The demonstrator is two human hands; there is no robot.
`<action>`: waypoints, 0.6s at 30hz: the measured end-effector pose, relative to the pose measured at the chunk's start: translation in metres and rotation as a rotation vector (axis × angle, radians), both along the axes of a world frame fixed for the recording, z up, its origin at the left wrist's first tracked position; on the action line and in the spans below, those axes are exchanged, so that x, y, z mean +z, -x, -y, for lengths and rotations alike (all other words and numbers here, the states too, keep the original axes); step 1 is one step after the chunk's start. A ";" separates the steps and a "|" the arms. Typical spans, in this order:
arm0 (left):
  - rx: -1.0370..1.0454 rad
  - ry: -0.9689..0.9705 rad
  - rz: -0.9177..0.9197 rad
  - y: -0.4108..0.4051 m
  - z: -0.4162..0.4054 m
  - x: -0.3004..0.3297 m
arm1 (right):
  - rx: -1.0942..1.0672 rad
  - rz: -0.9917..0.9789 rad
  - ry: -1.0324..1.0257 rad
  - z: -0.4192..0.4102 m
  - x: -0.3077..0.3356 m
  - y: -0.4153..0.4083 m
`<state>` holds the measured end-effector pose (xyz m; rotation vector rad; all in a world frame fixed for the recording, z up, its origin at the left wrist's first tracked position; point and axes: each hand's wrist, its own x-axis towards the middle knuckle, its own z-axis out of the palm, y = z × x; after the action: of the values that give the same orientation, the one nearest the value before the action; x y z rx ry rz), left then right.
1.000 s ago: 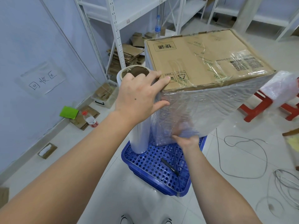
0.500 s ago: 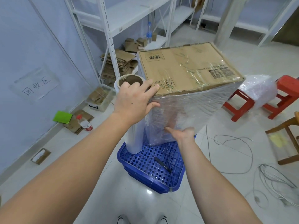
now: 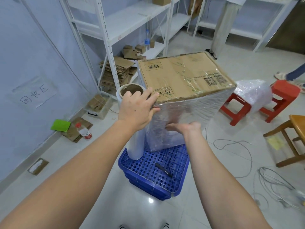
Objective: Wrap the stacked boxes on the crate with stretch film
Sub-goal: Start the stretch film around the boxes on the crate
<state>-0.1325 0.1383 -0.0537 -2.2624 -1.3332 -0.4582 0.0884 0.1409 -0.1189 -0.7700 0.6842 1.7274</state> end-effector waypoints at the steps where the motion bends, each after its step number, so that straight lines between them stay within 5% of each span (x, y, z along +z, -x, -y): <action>1: -0.001 0.007 0.004 0.000 0.001 0.000 | -0.044 -0.003 -0.007 0.004 -0.001 0.001; 4: 0.006 0.016 0.011 -0.001 0.004 -0.001 | -0.084 0.114 0.016 0.023 -0.005 0.034; 10: 0.008 0.032 0.004 0.000 0.003 0.000 | 0.183 0.164 0.046 0.012 0.045 0.052; 18: 0.012 0.045 0.008 -0.002 0.005 0.004 | -0.044 0.092 -0.037 0.022 0.068 0.016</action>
<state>-0.1308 0.1334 -0.0498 -2.2904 -1.3730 -0.4371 0.0728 0.1194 -0.0507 -0.7973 0.6007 1.6497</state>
